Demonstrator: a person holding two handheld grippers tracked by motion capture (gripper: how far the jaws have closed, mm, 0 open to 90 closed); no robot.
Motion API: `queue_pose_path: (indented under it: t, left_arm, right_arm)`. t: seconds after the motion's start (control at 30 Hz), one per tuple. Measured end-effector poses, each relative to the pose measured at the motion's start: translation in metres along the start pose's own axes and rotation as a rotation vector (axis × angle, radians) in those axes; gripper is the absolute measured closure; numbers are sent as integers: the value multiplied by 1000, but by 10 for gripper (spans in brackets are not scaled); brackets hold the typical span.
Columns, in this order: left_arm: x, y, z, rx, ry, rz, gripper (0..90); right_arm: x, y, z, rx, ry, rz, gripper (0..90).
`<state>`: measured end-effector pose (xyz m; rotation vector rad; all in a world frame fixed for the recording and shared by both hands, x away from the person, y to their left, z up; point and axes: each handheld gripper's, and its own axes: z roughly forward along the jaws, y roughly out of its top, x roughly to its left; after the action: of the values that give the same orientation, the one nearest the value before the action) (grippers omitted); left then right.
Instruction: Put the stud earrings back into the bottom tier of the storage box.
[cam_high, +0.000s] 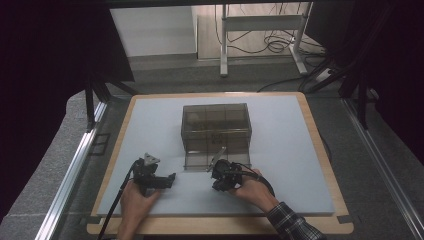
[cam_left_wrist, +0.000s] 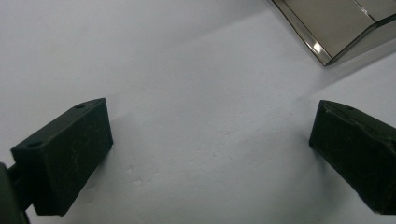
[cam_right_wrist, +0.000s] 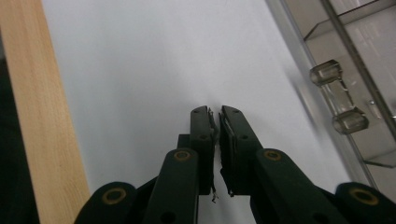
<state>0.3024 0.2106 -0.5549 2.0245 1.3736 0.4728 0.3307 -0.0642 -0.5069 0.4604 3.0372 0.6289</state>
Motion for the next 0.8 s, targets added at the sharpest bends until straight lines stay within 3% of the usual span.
queue_pose_path:
  t: [0.27,0.53,0.8]
  left_arm:
    - [0,0,0,0,0,0,0]
    - [0,0,0,-2,0,-2,0]
    - [0,0,0,-4,0,-5,0]
  right_arm:
    - [6,2,2,18,-41,-19,852]
    - [0,3,0,10,-9,7,853]
    - [-5,10,-13,-26,-6,19,852]
